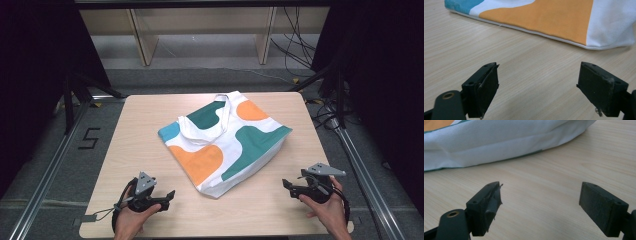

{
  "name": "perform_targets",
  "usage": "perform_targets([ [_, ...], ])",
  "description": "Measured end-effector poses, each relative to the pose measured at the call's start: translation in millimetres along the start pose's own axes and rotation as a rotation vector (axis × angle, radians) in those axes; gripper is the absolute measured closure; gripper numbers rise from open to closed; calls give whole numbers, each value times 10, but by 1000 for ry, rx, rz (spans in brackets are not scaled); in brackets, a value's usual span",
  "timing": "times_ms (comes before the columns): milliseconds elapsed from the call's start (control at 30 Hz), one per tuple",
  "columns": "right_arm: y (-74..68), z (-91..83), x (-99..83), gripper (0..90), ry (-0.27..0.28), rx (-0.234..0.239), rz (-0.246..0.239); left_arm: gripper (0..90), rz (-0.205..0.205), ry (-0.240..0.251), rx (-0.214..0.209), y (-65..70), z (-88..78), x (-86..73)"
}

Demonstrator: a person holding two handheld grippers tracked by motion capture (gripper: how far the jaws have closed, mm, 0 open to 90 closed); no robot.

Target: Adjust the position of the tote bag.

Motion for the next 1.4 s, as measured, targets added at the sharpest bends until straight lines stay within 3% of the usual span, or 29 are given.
perform_targets([
  [33,-3,-5,5,182,1,3,9,158,10,-4,-2,4,-12,-1],
  [67,29,-7,7,181,1,-8,-25,158,22,-1,-3,1,-18,6],
  [100,23,8,8,181,2,8,-15,158,13,-5,4,-4,-15,1],
  [133,-18,0,6,181,-10,15,30,158,13,-8,-5,4,-19,-1],
  [233,-11,16,14,185,-10,11,24,158,13,-9,-9,15,-16,-7],
  [267,20,23,21,190,1,13,-5,158,45,-11,-5,17,-19,0],
  [300,30,21,27,197,5,12,-5,158,45,-11,-5,17,-19,0],
  [367,-8,0,31,210,-14,30,60,162,42,-6,-14,41,-9,1],
  [400,25,13,40,212,9,36,30,166,21,8,-21,64,1,3],
  [433,26,18,41,212,9,34,29,169,43,-7,-26,66,-12,0],
  [533,8,27,36,213,10,14,49,197,44,-6,-38,109,-8,1],
  [567,4,31,30,214,-7,20,49,197,54,4,-42,128,-1,2],
  [600,0,39,33,216,-3,24,42,210,96,-8,-53,148,-9,6],
  [833,-18,26,20,218,-21,27,52,217,83,-4,-87,253,17,2],
  [867,16,31,14,219,-12,27,15,219,83,-3,-102,299,33,-2],
  [967,29,29,15,219,-4,21,3,217,109,-15,-107,332,49,-5],
  [1033,28,33,12,220,3,21,4,215,125,-23,-126,400,77,-8],
  [1067,-9,23,10,220,-7,21,45,214,117,-21,-128,432,86,-11],
  [1133,-8,19,8,221,-18,22,33,208,127,-21,-144,466,89,-1],
  [1200,8,34,6,223,-4,29,1,212,138,-9,-157,500,99,8],
  [1300,3,37,9,223,-6,28,2,212,150,-9,-159,535,119,24],
  [1333,4,31,6,223,-12,19,-11,202,150,7,-189,597,157,58],
  [1400,-24,19,6,223,-19,22,13,179,172,20,-197,665,200,87],
])
Point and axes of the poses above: each handheld gripper's, and its own axes: z roughly forward along the jaws, x roughly out of its top, y roughly to its right, the point moved 6 cm from there along z, roughly forward along the jaws, and after that the axes turned 11 degrees about -z, right-handed, at the moved point
